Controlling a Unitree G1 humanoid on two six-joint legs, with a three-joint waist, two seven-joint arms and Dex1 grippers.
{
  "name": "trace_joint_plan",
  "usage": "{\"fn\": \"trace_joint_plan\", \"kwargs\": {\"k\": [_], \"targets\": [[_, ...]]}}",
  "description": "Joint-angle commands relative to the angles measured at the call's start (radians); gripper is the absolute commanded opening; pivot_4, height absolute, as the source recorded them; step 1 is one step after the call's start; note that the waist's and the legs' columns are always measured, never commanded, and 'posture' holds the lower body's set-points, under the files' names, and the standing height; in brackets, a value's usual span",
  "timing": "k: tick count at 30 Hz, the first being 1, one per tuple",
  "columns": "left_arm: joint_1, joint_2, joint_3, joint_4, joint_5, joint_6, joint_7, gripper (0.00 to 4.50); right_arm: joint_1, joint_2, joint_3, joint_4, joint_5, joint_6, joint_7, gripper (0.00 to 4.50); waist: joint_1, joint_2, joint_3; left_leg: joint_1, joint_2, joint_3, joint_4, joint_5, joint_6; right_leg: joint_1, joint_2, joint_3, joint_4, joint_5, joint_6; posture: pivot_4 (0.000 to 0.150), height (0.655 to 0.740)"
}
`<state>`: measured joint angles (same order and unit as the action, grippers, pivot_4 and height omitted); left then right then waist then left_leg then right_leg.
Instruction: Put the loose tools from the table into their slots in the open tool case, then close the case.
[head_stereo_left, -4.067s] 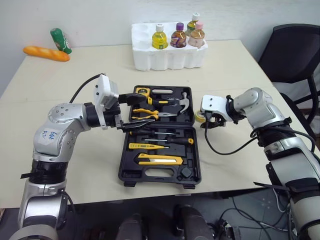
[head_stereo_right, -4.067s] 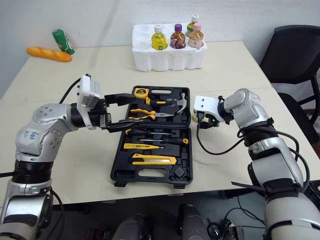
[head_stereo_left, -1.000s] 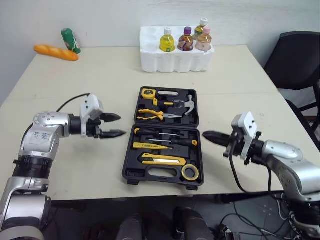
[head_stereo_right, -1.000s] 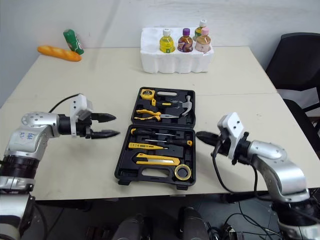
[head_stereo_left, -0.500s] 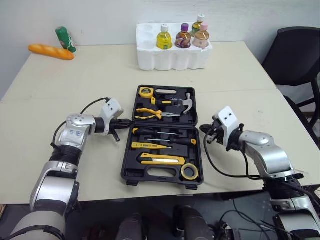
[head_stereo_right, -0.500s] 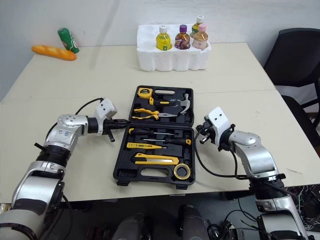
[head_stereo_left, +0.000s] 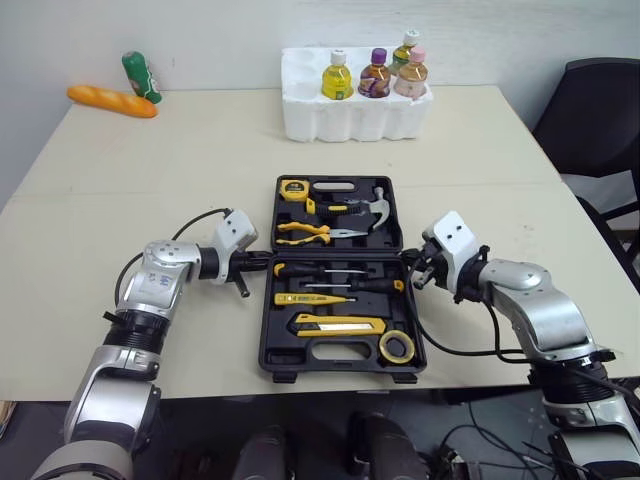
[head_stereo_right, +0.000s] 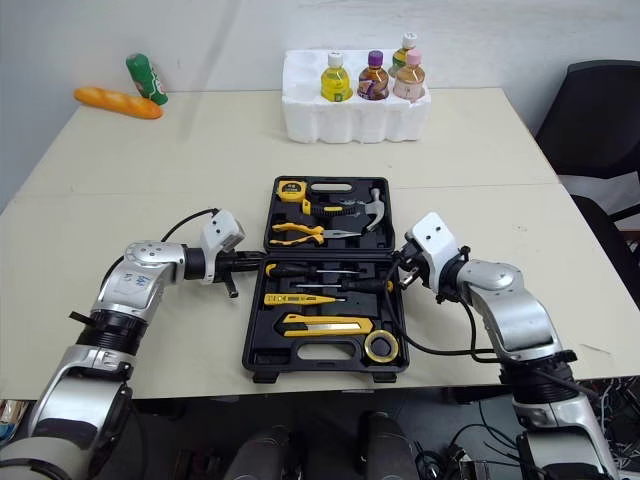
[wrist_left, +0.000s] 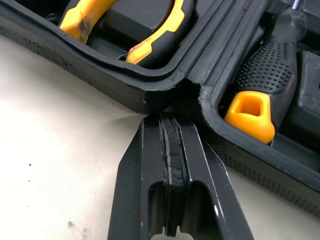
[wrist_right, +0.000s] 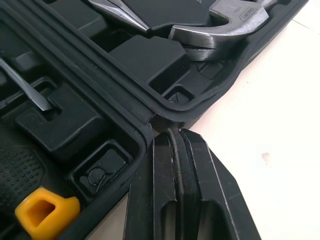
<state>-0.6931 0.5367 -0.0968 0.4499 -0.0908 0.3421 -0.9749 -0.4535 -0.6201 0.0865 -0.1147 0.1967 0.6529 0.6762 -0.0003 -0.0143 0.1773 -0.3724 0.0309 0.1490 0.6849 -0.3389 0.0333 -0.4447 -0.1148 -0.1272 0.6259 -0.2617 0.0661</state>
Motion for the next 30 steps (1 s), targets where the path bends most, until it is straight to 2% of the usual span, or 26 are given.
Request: {"fn": "trace_joint_plan", "kwargs": {"k": [1,2,4,5,8,12,13,14,19,30], "targets": [[0.008,0.050,0.017,-0.005,0.012,0.089,0.026,0.10,0.013,-0.054,0.025,-0.049,-0.071,-0.035,-0.008,0.00,-0.002,0.000,0.000,0.000,0.000,0.000,0.000,0.000,0.000,0.000,0.000,0.000,0.000,0.000,0.000,0.150,0.7367],[0.006,0.070,0.027,0.003,0.017,0.138,0.042,0.10,0.011,-0.068,0.024,-0.047,-0.093,-0.041,-0.022,0.00,-0.003,0.000,0.000,0.000,0.000,0.000,0.000,0.000,0.000,0.000,0.000,0.000,0.000,0.000,0.000,0.150,0.7367],[-0.003,0.114,0.068,-0.005,-0.011,0.239,0.048,0.68,-0.003,-0.081,-0.010,-0.060,-0.075,-0.004,-0.021,0.00,-0.013,0.000,0.000,0.001,0.001,0.000,0.000,0.000,0.000,0.000,-0.001,0.000,0.000,0.000,0.000,0.150,0.7367],[-0.012,0.133,0.091,-0.029,-0.045,0.302,0.030,1.00,-0.019,-0.080,-0.037,-0.070,-0.043,0.039,-0.012,0.32,-0.020,0.000,0.000,0.002,0.001,0.001,0.000,0.000,-0.001,0.000,-0.001,0.001,0.000,0.000,0.000,0.150,0.7367],[-0.073,0.144,0.137,-0.074,-0.120,0.493,0.032,2.34,-0.087,-0.047,-0.107,-0.081,0.051,0.173,-0.010,1.43,-0.032,0.000,0.000,0.002,0.003,0.000,-0.001,0.001,-0.003,0.000,0.000,0.001,0.002,0.000,-0.001,0.150,0.7367],[-0.196,0.105,0.159,-0.036,-0.144,0.688,0.118,4.24,-0.213,0.031,-0.165,-0.037,0.132,0.349,-0.050,3.43,-0.025,0.000,0.000,0.001,0.003,-0.002,-0.001,0.003,-0.004,0.000,0.000,0.002,0.002,-0.001,-0.001,0.150,0.7367],[-0.231,0.084,0.168,-0.006,-0.147,0.724,0.152,4.50,-0.241,0.047,-0.157,-0.017,0.129,0.370,-0.067,3.95,-0.023,0.000,0.000,0.000,0.002,-0.003,-0.001,0.003,-0.003,0.000,0.000,0.003,0.002,-0.001,-0.001,0.150,0.7367],[-0.255,0.069,0.175,0.014,-0.149,0.748,0.178,4.50,-0.259,0.056,-0.149,-0.004,0.125,0.382,-0.079,4.45,-0.021,0.000,0.000,0.000,0.002,-0.003,-0.001,0.003,-0.003,0.000,0.000,0.004,0.002,-0.001,-0.001,0.150,0.7367],[-0.308,0.013,0.169,0.103,-0.142,0.757,0.253,4.50,-0.363,0.140,-0.134,0.135,0.118,0.490,-0.158,4.45,-0.027,0.000,0.000,-0.001,-0.001,-0.001,-0.001,0.002,-0.001,0.000,0.000,0.007,0.001,0.000,0.000,0.150,0.7367],[-0.345,-0.038,0.152,0.210,-0.133,0.693,0.314,4.50,-0.443,0.187,-0.099,0.308,0.080,0.467,-0.224,4.45,-0.030,0.000,0.000,-0.001,0.001,-0.001,-0.001,0.003,-0.003,-0.002,0.000,0.008,0.002,0.000,-0.001,0.150,0.7367]]}}
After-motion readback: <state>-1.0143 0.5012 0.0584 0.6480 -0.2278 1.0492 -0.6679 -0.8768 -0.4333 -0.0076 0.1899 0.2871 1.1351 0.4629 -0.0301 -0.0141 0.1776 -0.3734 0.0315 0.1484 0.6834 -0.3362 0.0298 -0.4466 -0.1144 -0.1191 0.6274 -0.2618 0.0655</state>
